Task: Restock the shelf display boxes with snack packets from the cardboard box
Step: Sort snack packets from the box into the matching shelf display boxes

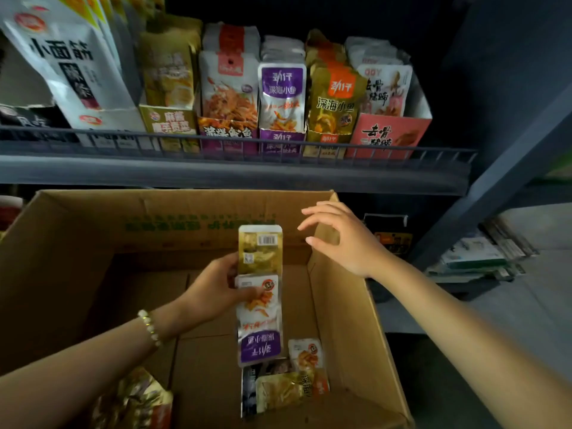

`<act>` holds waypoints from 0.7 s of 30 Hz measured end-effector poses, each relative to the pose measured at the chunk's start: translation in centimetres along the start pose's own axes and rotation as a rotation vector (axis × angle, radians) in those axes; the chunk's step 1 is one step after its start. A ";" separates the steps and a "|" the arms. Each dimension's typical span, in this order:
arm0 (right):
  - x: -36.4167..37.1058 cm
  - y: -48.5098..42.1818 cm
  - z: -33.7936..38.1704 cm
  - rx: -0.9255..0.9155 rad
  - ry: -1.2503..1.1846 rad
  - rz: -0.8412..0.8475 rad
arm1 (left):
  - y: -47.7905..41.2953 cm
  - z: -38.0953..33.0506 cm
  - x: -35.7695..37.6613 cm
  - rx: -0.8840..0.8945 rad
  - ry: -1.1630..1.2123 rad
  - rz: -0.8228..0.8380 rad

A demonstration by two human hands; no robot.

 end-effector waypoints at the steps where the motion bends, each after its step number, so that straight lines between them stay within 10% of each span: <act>1: -0.1 0.1 0.1 0.002 -0.014 -0.003 | 0.9 -1.0 -1.1 0.019 0.016 -0.050; 7: -0.3 -0.5 2.1 0.091 -0.033 -0.078 | 4.9 -5.4 -6.1 0.120 0.387 -0.349; 14: 2.9 -2.3 11.1 0.189 -0.739 -0.021 | 6.1 -7.1 -8.7 0.196 0.665 -0.520; 21: 7.1 -2.0 10.1 0.390 -1.025 -0.087 | 5.6 -5.4 -8.1 0.045 0.818 -0.399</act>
Point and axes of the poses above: each hand's wrist, its own y-axis away from the middle knuckle, its own x-axis out of the palm, z = x × y, the point moved 6 cm from there along -y, towards the middle knuckle, and after that the axes turned 7 degrees about -x, right-handed, at the moved point
